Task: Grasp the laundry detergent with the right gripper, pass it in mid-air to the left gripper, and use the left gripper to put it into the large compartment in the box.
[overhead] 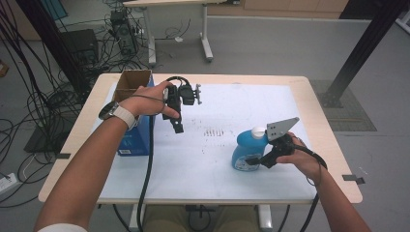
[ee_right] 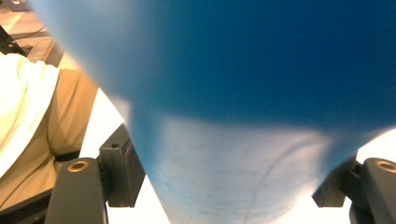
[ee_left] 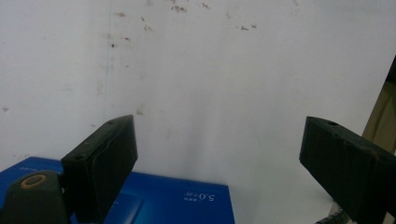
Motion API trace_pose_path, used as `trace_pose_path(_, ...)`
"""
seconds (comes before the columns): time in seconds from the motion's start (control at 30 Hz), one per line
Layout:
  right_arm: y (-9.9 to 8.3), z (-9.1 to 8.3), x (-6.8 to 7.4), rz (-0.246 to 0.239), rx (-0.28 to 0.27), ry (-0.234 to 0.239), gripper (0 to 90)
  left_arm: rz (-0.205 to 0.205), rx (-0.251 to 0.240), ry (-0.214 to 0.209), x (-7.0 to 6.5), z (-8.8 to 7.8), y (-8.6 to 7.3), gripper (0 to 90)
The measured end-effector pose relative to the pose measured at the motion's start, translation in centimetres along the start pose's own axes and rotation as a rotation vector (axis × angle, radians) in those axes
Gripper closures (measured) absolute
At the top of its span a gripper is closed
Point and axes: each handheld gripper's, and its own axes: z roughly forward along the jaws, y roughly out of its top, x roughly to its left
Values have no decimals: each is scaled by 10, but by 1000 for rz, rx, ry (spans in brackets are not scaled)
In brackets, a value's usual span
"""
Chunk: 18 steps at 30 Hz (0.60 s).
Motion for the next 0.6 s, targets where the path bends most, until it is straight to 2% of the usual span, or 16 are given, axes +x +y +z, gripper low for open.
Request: trace_pose_path(0.6,-2,1,-1,5,-20,4,302,0,-2,1,0,0,0,118)
